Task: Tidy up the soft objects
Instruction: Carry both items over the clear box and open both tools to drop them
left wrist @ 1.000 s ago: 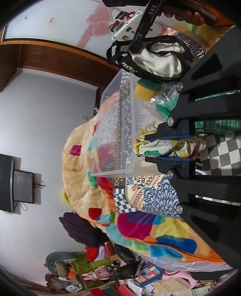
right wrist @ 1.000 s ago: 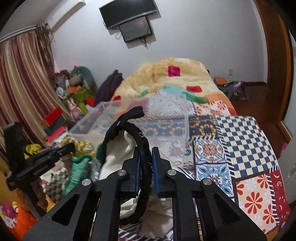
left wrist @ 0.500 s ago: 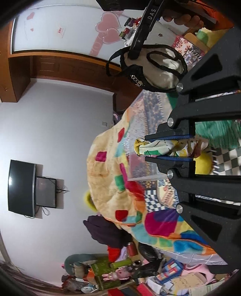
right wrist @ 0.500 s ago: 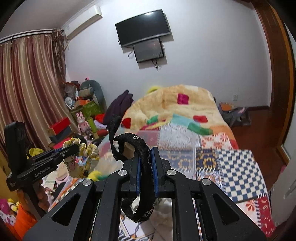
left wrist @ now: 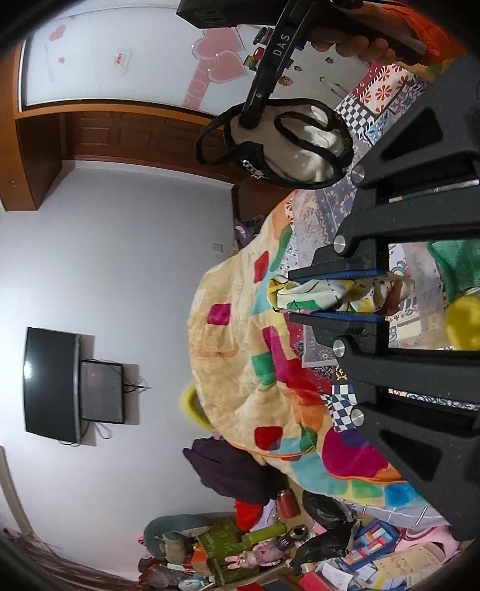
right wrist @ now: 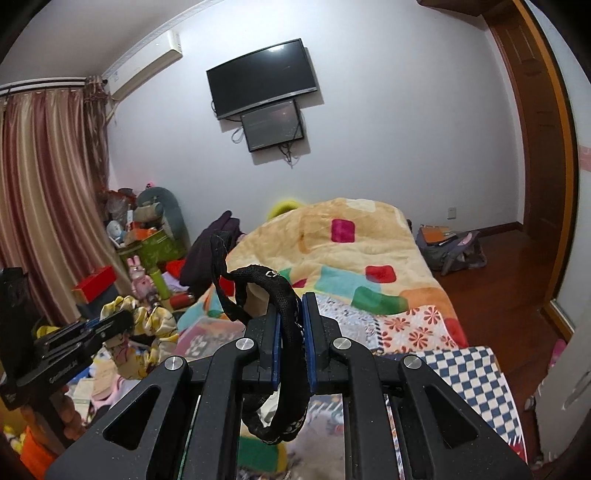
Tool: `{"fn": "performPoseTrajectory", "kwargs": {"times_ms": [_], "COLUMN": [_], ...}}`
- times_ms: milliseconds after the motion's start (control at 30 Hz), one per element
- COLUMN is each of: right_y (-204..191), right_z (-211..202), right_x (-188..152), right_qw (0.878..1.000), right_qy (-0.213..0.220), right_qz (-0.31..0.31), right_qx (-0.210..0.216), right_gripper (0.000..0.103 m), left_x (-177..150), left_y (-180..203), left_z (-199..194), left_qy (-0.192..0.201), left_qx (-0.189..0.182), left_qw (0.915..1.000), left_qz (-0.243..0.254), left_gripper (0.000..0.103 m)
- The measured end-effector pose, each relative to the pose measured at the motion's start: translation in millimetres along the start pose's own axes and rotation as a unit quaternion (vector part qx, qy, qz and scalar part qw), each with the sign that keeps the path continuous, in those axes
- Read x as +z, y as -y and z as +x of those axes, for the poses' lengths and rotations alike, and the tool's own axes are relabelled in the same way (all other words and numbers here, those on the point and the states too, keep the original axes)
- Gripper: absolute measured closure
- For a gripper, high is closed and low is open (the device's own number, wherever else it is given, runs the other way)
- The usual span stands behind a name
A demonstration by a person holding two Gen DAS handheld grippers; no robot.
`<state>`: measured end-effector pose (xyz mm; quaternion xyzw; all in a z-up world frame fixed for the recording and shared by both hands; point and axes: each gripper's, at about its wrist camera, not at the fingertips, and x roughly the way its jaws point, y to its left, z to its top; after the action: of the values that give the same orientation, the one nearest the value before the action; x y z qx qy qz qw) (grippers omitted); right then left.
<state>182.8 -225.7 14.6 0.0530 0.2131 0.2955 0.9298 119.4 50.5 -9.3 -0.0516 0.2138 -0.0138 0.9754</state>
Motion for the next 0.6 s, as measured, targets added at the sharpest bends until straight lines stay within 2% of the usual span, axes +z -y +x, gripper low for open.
{"fn": "performPoseTrajectory", "kwargs": {"times_ms": [233, 467, 600], "right_y": [1, 4, 5], "right_z": [30, 61, 67], "right_x": [-14, -35, -45], "right_qw": [0.999, 0.991, 0.985], "right_qy": [-0.04, -0.133, -0.169], "right_qz": [-0.012, -0.024, -0.031], "right_qx": [-0.016, -0.015, -0.02], "right_gripper": [0.093, 0.093, 0.092], "left_x": [-16, -31, -38], "left_y": [-2, 0, 2], "left_z": [45, 70, 75], "left_qy": [-0.062, -0.127, -0.15], "left_qx": [0.007, -0.013, -0.019], "left_qw": [0.998, 0.9918, 0.9885], "left_qz": [0.008, 0.008, 0.006], "left_gripper": [0.09, 0.09, 0.089]}}
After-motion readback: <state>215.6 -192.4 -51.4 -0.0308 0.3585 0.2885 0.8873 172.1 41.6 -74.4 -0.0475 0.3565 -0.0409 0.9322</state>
